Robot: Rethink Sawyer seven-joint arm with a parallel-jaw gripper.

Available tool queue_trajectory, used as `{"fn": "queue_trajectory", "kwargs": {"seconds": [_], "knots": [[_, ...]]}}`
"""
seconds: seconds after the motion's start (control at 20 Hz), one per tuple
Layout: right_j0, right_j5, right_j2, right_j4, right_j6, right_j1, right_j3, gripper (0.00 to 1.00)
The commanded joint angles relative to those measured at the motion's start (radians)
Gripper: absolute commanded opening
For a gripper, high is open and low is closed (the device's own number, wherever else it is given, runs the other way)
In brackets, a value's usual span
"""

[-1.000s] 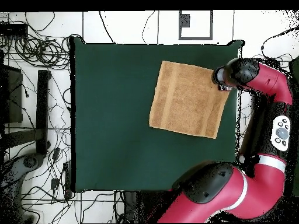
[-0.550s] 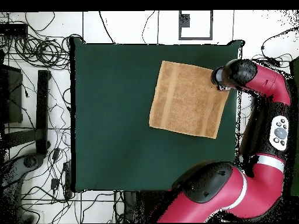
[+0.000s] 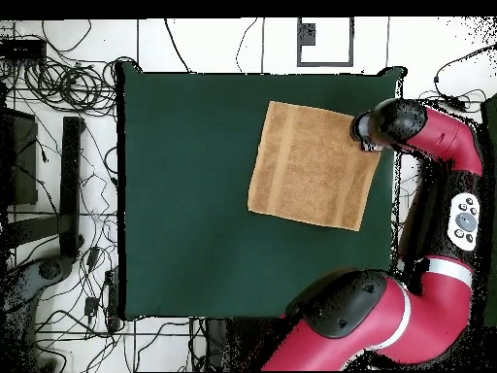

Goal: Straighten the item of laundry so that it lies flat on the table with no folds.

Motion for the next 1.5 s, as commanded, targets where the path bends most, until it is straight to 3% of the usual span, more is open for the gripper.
{"fn": "queue_trajectory", "kwargs": {"seconds": [0.05, 1.15, 1.5], "knots": [[0.034, -0.007, 0.056, -0.007, -0.37, -0.025, 0.13, 1.0], [0.08, 0.26, 0.044, 0.004, -0.331, -0.095, 0.041, 1.0], [0.08, 0.27, 0.046, 0.007, -0.307, -0.117, 0.061, 1.0]]}}
